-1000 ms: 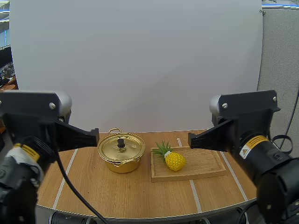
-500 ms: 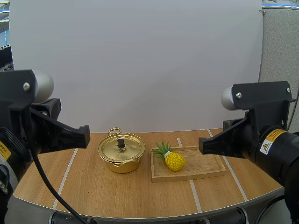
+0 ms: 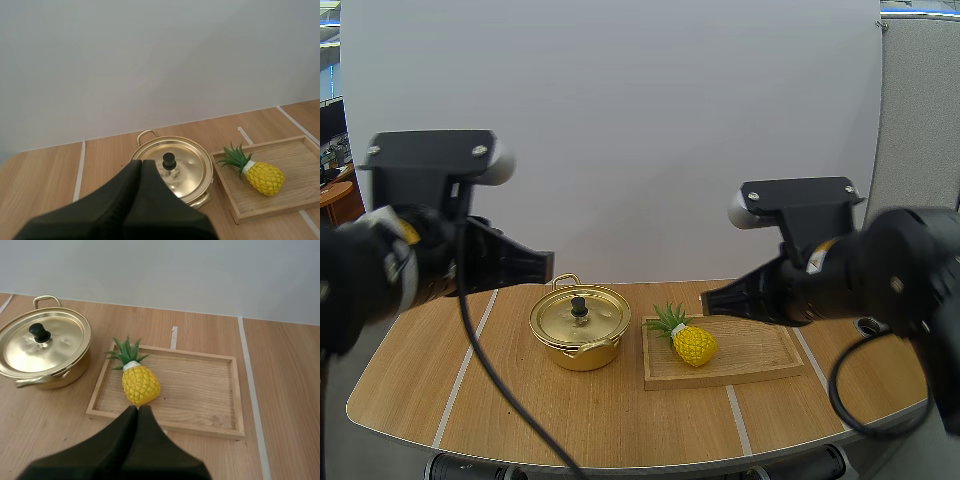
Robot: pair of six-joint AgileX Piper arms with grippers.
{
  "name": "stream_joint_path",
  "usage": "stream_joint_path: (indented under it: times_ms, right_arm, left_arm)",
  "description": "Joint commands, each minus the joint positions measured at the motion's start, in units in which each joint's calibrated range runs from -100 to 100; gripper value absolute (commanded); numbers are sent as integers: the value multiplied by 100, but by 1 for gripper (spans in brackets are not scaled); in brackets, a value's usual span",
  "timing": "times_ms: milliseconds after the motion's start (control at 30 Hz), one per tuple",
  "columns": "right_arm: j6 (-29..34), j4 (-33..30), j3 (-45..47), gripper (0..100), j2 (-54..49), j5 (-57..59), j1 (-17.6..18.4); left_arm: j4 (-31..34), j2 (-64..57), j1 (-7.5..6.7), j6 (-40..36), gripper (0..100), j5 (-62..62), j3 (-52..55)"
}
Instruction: Open the pot, put the pineapple inside, and close it
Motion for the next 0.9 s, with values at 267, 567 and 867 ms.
stream_joint_path:
  times_ms: [267,567,867]
  right_arm:
    - [-153,46,-32,0,1683,-1678,-23]
    - [-517,46,-32,15,2116,-1783,-23]
    - [-599,46,-32,100,2033,-2062,-23]
  left_arm:
    - [-269,1583,-4,340,0,-1118,-10]
    - [-269,2370,-4,414,30,-1224,-10]
    - [-269,2687,-4,1064,100,-738,2]
